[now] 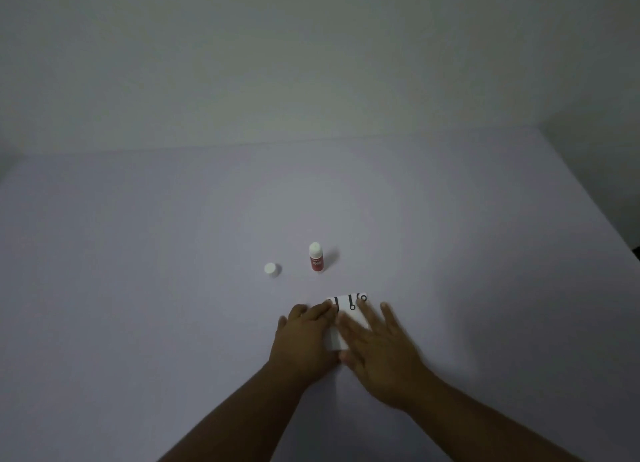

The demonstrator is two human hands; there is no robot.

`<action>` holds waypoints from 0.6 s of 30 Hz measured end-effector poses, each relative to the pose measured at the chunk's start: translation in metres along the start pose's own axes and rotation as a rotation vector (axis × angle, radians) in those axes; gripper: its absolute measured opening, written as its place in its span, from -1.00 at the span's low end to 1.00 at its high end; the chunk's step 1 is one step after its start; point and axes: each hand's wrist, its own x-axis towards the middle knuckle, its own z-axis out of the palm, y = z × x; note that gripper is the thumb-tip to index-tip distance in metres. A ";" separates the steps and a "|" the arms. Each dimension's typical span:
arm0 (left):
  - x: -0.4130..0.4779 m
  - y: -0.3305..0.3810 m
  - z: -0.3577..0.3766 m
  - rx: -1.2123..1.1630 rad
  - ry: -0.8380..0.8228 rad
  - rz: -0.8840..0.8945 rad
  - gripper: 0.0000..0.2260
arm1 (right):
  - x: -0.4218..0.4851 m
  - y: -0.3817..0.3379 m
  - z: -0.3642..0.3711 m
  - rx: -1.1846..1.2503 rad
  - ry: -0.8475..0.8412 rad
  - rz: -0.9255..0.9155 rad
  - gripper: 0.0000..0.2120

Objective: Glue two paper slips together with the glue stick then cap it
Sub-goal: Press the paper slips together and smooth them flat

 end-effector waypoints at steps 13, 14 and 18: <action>0.002 -0.001 0.003 0.003 -0.036 -0.016 -0.20 | -0.010 0.005 -0.001 -0.004 0.024 -0.017 -0.52; 0.002 -0.001 0.003 0.003 -0.037 -0.013 -0.21 | -0.020 0.001 0.003 0.003 0.010 -0.054 -0.53; 0.003 -0.001 0.003 0.018 -0.068 -0.018 -0.21 | -0.004 0.024 -0.004 -0.056 0.029 0.090 -0.49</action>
